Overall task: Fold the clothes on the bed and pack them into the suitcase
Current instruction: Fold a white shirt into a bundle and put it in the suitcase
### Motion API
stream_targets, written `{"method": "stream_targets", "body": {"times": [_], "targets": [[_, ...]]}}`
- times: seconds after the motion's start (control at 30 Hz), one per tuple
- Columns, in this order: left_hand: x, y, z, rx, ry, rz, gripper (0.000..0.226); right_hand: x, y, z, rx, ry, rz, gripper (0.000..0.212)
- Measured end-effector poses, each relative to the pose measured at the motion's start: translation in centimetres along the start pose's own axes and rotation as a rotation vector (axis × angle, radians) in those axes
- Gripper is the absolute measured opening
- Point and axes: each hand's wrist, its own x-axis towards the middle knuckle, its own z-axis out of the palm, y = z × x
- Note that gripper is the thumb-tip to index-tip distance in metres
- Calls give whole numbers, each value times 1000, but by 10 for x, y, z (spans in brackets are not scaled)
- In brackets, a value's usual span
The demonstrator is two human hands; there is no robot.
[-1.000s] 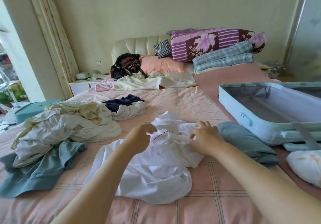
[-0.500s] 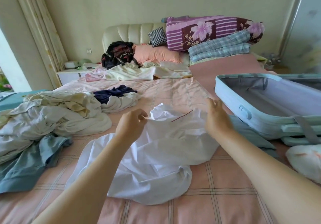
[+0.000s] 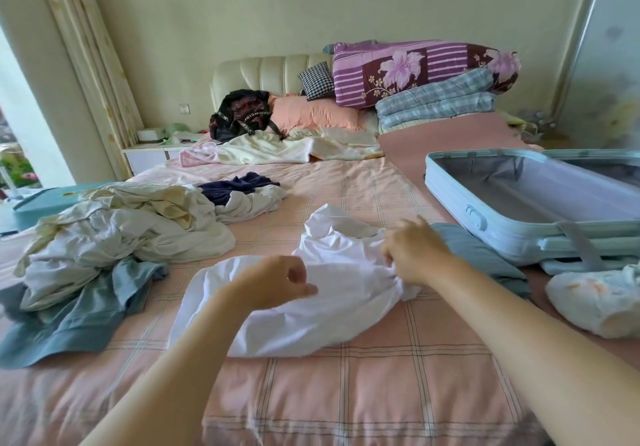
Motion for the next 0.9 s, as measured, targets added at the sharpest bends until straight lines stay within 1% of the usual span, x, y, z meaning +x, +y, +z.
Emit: {"method": "stream_targets", "body": {"times": [0.03,0.07,0.1,0.13,0.17,0.2,0.23,0.27,0.3,0.33,0.37,0.4,0.43,0.47,0.5,0.53,0.57,0.6,0.63,0.67,0.7,0.73,0.77,0.8,0.83,0.87,0.9], "targets": [[-5,3,2,49,-149,-19,42,-5,8,-2,-182,-54,70,21],[-10,7,4,120,-282,-32,62,-10,13,-2,-311,-126,139,23],[-14,8,6,194,-374,-40,82,-15,15,-3,-390,-195,190,25],[-18,9,9,260,-409,-26,90,-19,14,-2,-428,-234,215,28],[-21,9,12,304,-389,0,85,-21,11,-1,-425,-231,207,30],[-21,8,14,295,-323,22,66,-23,5,1,-362,-179,153,33],[-22,8,17,266,-243,15,40,-25,-4,3,-218,-109,68,38],[-22,9,17,243,-183,-9,15,-29,-14,3,-24,-82,-31,45],[-24,10,16,230,-151,-33,11,-33,-24,5,137,-120,-111,54],[-25,11,15,223,-154,-54,22,-37,-34,7,197,-193,-163,63],[-26,11,13,207,-187,-74,27,-41,-41,11,171,-259,-180,66],[-28,15,10,180,-227,-75,29,-43,-44,13,128,-301,-171,58],[-32,22,8,145,-279,-63,27,-45,-44,11,102,-325,-141,42],[-35,30,6,89,-348,-49,21,-45,-43,8,104,-362,-94,23],[-39,40,5,20,-438,-41,12,-45,-40,3,116,-432,-55,12],[-43,51,5,-62,-555,-40,10,-45,-37,-4,130,-531,-25,12],[-46,62,5,-155,-689,-57,19,-45,-33,-10,142,-667,6,12],[-47,70,6,-256,-832,-79,23,-46,-30,-14,173,-816,44,12],[-46,77,5,-336,-946,-90,24,-46,-26,-16,267,-948,97,14],[-42,82,2,-401,-1007,-85,22,-45,-22,-19,400,-1031,145,17],[-36,83,-2,-449,-1005,-68,21,-43,-17,-20,526,-1035,173,21],[-27,82,-7,-475,-939,-34,21,-40,-13,-22,634,-951,179,23],[-17,81,-13,-488,-808,-6,20,-33,-9,-21,717,-775,179,24],[-5,77,-17,-490,-629,1,19,-26,-6,-20,766,-536,184,26],[10,71,-20,-487,-424,-9,21,-18,-4,-19,764,-284,182,29],[23,64,-23,-480,-231,-24,28,-9,-3,-16,716,-80,172,31],[35,57,-26,-437,-65,-37,37,0,-3,-12,660,46,156,33]]}}
